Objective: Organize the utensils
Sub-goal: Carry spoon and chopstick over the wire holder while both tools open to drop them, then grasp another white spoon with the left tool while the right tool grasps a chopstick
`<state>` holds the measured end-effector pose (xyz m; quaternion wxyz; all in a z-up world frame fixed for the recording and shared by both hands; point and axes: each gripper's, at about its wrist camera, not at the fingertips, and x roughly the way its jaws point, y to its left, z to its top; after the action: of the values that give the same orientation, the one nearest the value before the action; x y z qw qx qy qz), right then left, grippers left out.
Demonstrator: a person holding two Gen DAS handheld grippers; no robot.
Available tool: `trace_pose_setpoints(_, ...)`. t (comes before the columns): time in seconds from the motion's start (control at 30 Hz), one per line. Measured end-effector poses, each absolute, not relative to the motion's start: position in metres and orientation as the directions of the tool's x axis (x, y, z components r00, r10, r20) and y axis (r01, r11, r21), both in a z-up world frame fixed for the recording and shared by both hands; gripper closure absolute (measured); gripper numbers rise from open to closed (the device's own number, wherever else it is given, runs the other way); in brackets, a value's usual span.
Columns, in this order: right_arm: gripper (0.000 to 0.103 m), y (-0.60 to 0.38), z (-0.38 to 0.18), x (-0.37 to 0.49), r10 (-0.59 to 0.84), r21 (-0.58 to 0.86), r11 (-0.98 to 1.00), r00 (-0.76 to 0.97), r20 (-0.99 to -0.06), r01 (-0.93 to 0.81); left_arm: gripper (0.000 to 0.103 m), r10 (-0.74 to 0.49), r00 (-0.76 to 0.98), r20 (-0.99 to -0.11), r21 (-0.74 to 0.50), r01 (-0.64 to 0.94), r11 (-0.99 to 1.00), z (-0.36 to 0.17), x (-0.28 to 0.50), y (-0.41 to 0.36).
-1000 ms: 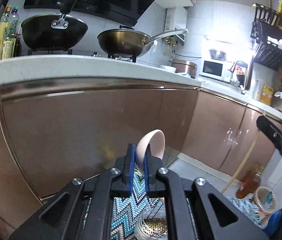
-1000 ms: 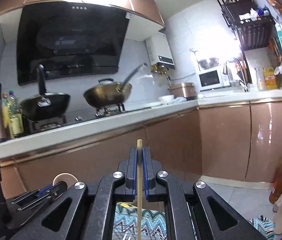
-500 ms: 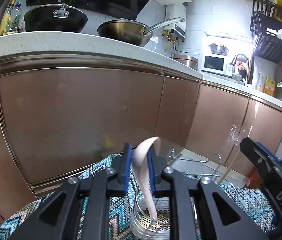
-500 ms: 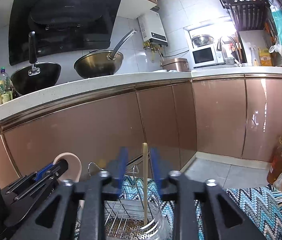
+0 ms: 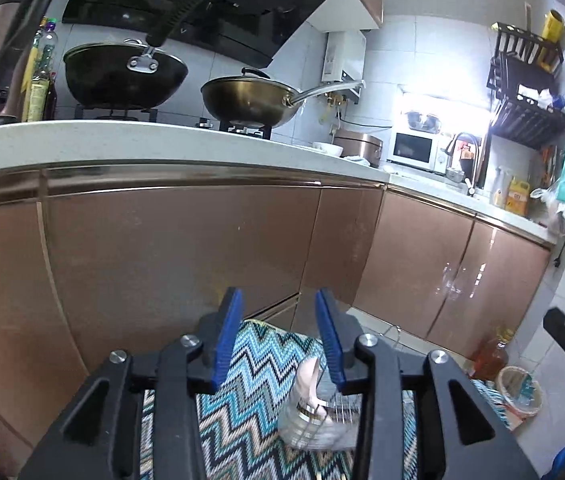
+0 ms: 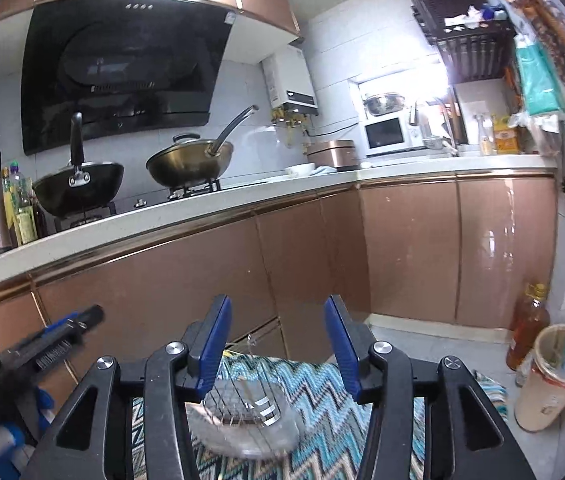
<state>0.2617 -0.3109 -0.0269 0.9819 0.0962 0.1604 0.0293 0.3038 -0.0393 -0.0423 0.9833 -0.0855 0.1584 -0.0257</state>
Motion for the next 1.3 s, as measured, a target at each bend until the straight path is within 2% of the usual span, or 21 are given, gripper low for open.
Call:
trace_pose_setpoints(0.17, 0.057, -0.320, -0.015, 0.224, 0.087, 0.215, 0.977, 0.929, -0.361, -0.008, 0.067, -0.164, 0.909, -0.382, -0.214, 0.085, 0.973, -0.029, 0.274, -0.020)
trace_pose_setpoints(0.27, 0.057, -0.321, -0.011, 0.209, 0.109, 0.240, 0.971, 0.910, -0.399, -0.011, 0.067, -0.232, 0.854, -0.465, -0.275, 0.109, 0.955, -0.034, 0.260, -0.007)
trace_pose_setpoints(0.4, 0.057, -0.319, -0.013, 0.188, 0.150, 0.266, 0.964, 0.875, -0.460, -0.026, 0.067, -0.284, 0.803, -0.523, -0.332, 0.115, 0.936, -0.047, 0.242, 0.008)
trace_pose_setpoints(0.7, 0.067, -0.312, -0.039, 0.183, 0.273, 0.331, 0.941, 0.737, -0.619, -0.072, 0.067, -0.457, 0.604, -0.652, -0.451, 0.175, 0.875, -0.096, 0.232, 0.015)
trace_pose_setpoints(1.03, 0.074, -0.285, -0.101, 0.231, 0.381, 0.377, 0.919, 0.515, -0.768, -0.117, 0.067, -0.478, 0.394, -0.785, -0.445, 0.178, 0.877, -0.166, 0.269, -0.013)
trace_pose_setpoints(1.3, 0.076, -0.273, -0.143, 0.268, 0.408, 0.392, 0.912, 0.377, -0.831, -0.123, 0.067, -0.467, 0.300, -0.832, -0.450, 0.126, 0.884, -0.210, 0.301, -0.012)
